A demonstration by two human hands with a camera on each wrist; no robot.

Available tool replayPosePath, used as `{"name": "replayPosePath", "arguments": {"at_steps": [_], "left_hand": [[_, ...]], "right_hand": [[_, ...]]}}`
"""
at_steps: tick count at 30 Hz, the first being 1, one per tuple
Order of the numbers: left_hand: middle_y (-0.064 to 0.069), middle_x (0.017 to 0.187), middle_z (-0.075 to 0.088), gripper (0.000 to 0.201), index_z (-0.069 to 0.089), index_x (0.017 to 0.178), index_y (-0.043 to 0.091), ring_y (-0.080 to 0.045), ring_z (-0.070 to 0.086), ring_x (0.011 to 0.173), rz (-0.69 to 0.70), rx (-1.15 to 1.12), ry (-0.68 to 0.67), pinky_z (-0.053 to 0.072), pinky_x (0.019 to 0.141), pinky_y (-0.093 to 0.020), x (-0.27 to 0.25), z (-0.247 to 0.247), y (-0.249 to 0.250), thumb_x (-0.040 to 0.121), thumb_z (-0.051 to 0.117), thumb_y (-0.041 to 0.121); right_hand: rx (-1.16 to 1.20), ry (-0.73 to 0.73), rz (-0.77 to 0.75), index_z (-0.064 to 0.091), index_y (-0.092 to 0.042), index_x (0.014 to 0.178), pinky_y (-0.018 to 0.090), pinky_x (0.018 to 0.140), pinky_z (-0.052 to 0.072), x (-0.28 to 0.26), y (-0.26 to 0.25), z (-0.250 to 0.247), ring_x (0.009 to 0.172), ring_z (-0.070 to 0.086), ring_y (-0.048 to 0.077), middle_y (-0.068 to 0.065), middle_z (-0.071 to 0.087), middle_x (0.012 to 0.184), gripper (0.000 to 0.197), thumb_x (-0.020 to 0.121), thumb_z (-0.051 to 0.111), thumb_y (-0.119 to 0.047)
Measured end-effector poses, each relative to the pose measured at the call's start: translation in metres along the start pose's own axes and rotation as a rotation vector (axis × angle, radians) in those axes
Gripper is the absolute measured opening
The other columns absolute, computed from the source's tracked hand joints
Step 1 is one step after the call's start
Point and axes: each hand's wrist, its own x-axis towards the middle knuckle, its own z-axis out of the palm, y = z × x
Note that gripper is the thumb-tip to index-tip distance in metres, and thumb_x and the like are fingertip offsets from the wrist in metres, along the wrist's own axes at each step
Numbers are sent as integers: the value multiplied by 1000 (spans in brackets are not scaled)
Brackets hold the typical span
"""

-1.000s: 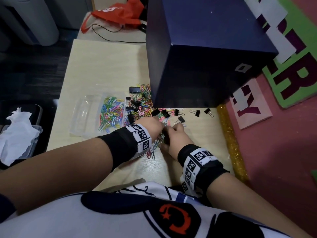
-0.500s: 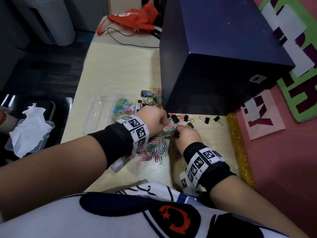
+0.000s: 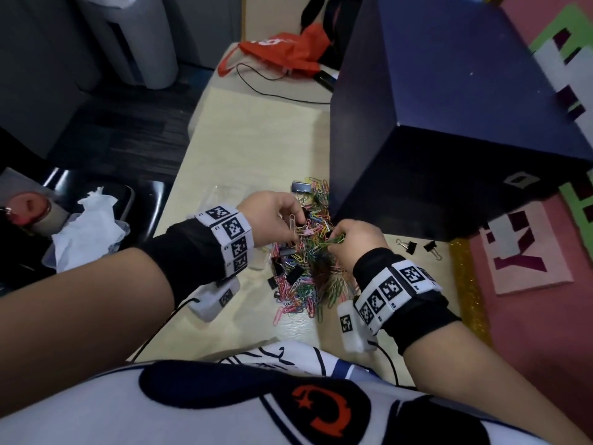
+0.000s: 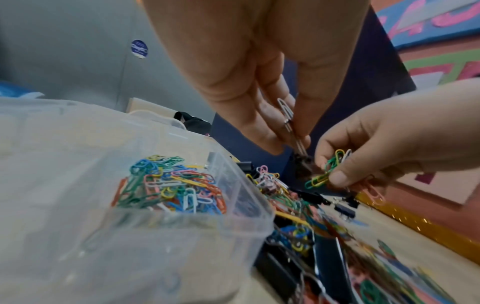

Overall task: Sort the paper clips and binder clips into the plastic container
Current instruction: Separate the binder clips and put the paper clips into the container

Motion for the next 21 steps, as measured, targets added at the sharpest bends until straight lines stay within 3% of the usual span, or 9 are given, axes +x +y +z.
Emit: {"name": "replayPosePath", "arguments": {"at_steps": [4, 8, 11, 14, 18, 21], "left_hand": [[9, 77, 63, 19, 66, 82, 29, -13, 63, 76, 55, 258, -125, 54, 78, -29, 1, 12, 5, 75, 68, 11], [-1, 106, 57, 20, 67, 99, 21, -23, 57, 101, 176, 602, -226, 50, 84, -36, 8, 35, 18, 81, 60, 16], [-7, 113, 54, 30, 59, 116, 17, -30, 52, 107, 232, 816, -244, 42, 77, -38, 13, 56, 30, 86, 56, 18], [-10, 119, 52, 41, 51, 127, 16, -33, 51, 110, 190, 903, -270, 42, 83, -41, 15, 67, 36, 86, 58, 19], [-14, 122, 50, 40, 50, 129, 14, -36, 51, 111, 173, 923, -290, 44, 88, -43, 16, 68, 37, 89, 54, 15], [-14, 118, 55, 32, 53, 124, 12, -36, 57, 107, 179, 927, -329, 48, 83, -42, 19, 67, 40, 93, 45, 11]], "right_hand": [[-189, -121, 114, 65, -11, 113, 29, 81, 49, 12, 5, 3, 102, 62, 27, 9, 66, 111, 26, 88, 58, -12], [-224, -127, 175, 65, -7, 110, 29, 71, 45, 12, 20, 5, 94, 61, 29, 13, 66, 108, 27, 86, 53, -5], [-159, -143, 202, 55, -10, 125, 32, 89, 47, 7, 29, 12, 115, 54, 30, 14, 54, 127, 39, 86, 56, -8], [6, -171, 202, 38, -16, 140, 39, 105, 41, -2, 34, 26, 129, 42, 32, 11, 32, 142, 59, 85, 60, -12], [12, -164, 81, 28, -24, 144, 42, 108, 37, -15, 38, 44, 130, 31, 30, 8, 25, 138, 93, 69, 80, -43], [-21, -94, 12, 36, -22, 134, 39, 103, 40, -18, 40, 55, 123, 38, 33, 9, 29, 131, 70, 77, 74, -37]]}}
